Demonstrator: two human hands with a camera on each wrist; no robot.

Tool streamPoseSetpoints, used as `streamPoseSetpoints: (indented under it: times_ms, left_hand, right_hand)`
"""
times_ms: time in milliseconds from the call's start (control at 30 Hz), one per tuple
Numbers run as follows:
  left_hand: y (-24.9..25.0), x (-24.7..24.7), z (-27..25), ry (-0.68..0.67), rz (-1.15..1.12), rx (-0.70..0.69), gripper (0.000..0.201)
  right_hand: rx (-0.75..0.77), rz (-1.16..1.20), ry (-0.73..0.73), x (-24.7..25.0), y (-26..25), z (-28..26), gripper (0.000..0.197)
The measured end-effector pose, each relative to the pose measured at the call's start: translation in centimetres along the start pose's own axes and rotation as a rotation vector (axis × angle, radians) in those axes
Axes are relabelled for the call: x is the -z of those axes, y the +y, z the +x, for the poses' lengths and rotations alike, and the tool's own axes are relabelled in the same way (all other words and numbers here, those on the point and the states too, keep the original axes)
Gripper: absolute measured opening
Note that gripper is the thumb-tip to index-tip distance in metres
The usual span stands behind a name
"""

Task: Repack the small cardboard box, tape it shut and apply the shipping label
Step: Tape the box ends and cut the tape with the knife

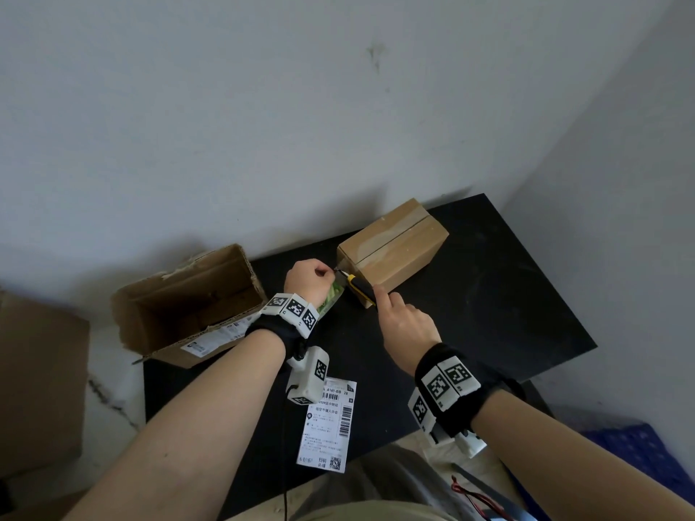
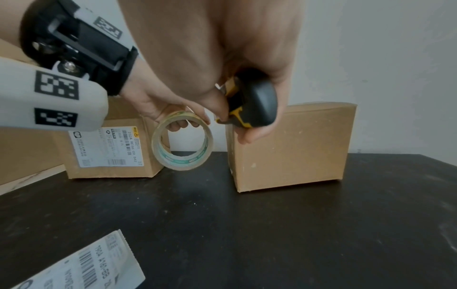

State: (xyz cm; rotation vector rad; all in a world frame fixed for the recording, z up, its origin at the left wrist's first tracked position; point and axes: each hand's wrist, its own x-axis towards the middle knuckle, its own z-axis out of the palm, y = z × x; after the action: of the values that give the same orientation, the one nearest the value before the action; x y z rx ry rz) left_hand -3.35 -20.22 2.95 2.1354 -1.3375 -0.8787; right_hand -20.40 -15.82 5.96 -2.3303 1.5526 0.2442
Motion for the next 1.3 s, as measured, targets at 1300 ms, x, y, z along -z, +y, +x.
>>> streamPoseSetpoints:
  times_ms: [1300]
  left_hand:
    - [0.6,-2.3,-1.1,0.046,0.092,0.001,0.009]
  right_hand:
    - [0.055,-0.178,-0.026,0.4,1.7,-1.4,0.068]
